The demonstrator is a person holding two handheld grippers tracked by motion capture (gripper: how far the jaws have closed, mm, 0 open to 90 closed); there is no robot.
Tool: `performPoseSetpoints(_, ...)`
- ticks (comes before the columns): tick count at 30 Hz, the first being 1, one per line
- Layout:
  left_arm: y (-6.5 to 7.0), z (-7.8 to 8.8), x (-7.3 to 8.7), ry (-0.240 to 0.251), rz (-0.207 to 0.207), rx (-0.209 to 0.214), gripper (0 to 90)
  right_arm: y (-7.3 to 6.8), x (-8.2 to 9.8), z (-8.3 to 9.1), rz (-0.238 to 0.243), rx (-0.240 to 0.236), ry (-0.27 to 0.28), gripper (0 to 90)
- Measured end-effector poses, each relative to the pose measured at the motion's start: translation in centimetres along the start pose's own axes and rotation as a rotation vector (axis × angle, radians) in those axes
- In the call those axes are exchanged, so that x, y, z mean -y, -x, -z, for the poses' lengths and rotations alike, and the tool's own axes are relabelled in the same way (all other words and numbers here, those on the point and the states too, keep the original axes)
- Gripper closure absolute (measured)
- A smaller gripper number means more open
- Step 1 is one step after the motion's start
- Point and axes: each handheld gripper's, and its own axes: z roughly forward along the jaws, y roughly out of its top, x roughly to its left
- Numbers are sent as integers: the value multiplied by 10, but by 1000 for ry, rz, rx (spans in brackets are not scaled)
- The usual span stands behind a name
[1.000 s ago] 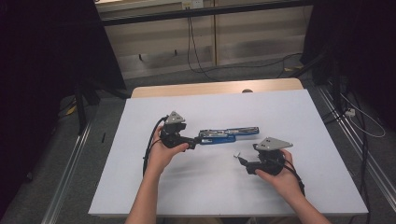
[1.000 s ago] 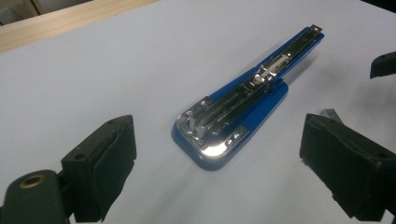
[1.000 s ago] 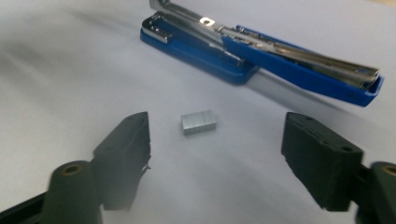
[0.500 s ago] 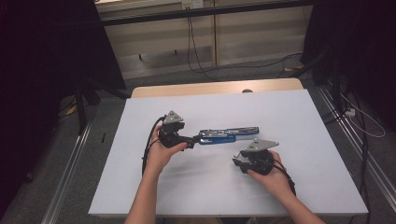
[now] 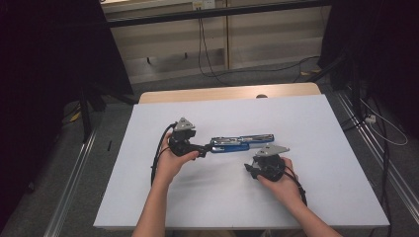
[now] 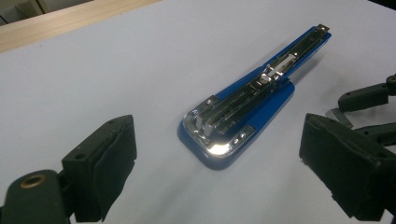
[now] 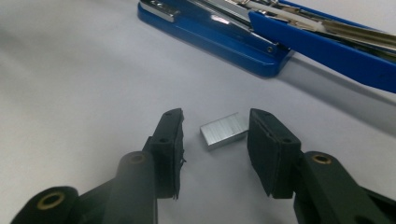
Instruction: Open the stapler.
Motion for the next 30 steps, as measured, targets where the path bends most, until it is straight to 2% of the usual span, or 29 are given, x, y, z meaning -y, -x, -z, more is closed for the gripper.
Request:
performPoseSetpoints(5, 0, -1, 0, -2, 0, 1, 112, 0, -2, -3, -6, 14, -1, 530)
performPoseSetpoints(18, -1, 1, 0, 9, 8, -5, 116, 6, -1, -1, -20, 34, -7, 618)
performPoseSetpoints(20, -1, 1, 0, 7, -2, -5, 116, 6, 0, 0, -25, 35, -7, 622)
performPoseSetpoints(25, -1, 2, 0, 12, 0, -4, 118, 10, 1, 3, -27, 32, -15, 708)
performPoseSetpoints(30, -3, 3, 0, 13, 2, -7, 118, 14, -1, 1, -55, 17, -12, 679)
